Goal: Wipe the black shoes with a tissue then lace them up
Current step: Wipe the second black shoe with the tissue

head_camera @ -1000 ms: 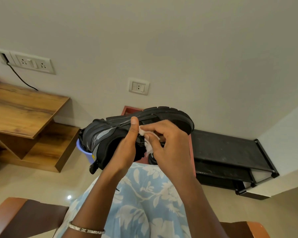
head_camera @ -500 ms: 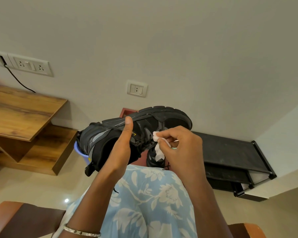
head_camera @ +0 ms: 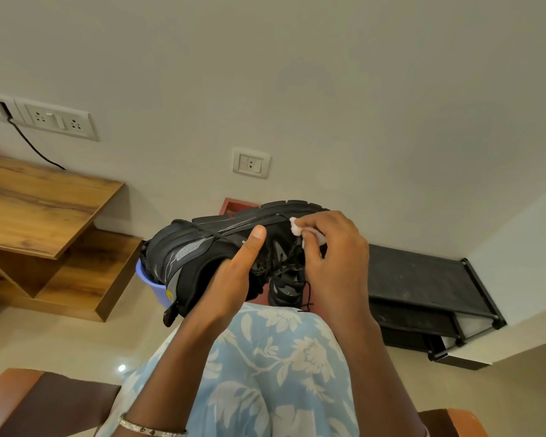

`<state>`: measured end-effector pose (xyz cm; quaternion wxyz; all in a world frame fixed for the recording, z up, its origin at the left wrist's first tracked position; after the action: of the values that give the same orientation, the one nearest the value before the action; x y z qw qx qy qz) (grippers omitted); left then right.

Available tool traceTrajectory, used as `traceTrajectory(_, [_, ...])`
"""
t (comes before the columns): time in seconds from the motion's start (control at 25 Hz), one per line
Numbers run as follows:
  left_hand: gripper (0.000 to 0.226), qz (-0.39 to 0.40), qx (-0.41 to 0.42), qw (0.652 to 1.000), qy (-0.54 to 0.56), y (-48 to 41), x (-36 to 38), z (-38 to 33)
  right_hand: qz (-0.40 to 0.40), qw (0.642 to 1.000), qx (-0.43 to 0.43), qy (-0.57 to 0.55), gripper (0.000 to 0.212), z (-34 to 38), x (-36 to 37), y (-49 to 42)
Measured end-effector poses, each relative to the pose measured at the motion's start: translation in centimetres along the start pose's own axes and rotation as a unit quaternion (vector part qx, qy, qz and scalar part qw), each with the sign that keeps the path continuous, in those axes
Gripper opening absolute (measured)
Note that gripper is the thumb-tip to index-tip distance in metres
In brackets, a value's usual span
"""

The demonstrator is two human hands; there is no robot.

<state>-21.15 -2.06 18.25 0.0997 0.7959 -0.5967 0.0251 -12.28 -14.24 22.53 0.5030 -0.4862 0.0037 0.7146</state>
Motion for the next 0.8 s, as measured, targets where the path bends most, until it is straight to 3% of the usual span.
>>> traceTrajectory(0.12, [0.042,0.014,-0.008,1.000,0.013,0.1,0.1,-0.3,0.079,0.996,-0.043,-0.029,0.018,0.2,-0.3,0.6])
traceTrajectory(0.36, [0.059,0.045,-0.013,0.998,0.039,0.0,0.7,-0.3,-0.019,0.998,-0.029,0.054,0.022,0.2,-1.0,0.5])
traceTrajectory(0.6, [0.073,0.019,0.026,0.994,0.103,0.2,0.1,-0.9,0.062,0.994,-0.058,-0.063,0.018,1.5,0.5,1.8])
traceTrajectory(0.8, [0.076,0.012,0.019,0.993,0.115,0.1,0.2,-1.0,-0.066,0.998,-0.002,-0.007,0.022,0.4,-1.2,0.6])
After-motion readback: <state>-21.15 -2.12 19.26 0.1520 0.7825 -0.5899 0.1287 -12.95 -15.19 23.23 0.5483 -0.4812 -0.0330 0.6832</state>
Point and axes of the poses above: each hand's wrist, its own y-axis away from the middle knuckle, its own x-axis out of the palm, z = x × y, the point moved 4 cm from there along -y, towards the middle knuckle, and after that the axes turned 11 degrees about z, right-handed, at the moved point
